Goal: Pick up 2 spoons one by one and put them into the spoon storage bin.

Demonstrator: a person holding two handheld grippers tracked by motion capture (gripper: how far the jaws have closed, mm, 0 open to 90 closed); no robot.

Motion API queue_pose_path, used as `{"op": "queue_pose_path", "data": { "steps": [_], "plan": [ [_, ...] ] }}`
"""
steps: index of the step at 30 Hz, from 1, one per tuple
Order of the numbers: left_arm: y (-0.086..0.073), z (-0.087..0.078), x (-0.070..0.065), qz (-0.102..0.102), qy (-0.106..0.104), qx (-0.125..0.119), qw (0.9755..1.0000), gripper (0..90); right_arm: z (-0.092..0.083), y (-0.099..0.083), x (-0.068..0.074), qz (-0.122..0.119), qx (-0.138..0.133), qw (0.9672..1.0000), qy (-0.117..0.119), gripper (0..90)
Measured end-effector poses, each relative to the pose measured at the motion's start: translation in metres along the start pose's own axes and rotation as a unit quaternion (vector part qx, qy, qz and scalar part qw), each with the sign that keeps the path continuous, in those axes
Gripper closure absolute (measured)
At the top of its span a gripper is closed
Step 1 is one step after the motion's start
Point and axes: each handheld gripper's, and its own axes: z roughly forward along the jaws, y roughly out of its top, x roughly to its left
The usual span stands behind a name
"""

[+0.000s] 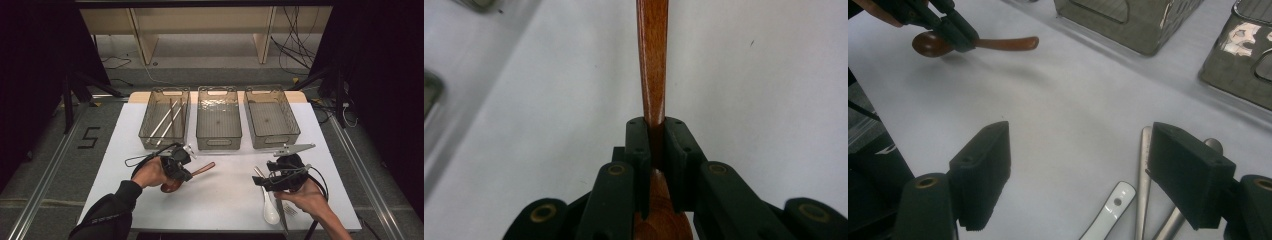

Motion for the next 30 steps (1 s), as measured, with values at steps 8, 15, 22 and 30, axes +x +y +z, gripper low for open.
{"op": "queue_pose_path", "data": {
  "steps": [8, 15, 22, 30],
  "plan": [
    [0.006, -0.019, 0.005, -0.031, -0.008, -0.058, 0.9978, 81.2, 0.0, 0.0, 0.001, -0.001, 0.0, 1.0, -0.002, 26.1],
    [0.014, -0.036, 0.016, -0.067, -0.001, -0.108, 0.9919, 81.2, 0.0, 0.0, 0.001, -0.001, -0.001, 1.0, -0.001, 26.1],
    [0.026, -0.05, 0.027, -0.088, 0.012, -0.146, 0.9854, 81.2, 0.0, 0.0, 0.001, -0.002, -0.004, 1.0, -0.002, 26.0],
    [0.047, -0.061, 0.039, -0.106, 0.03, -0.17, 0.9792, 81.2, 0.0, 0.0, 0.002, -0.003, -0.006, 1.0, -0.002, 26.0]
  ]
}}
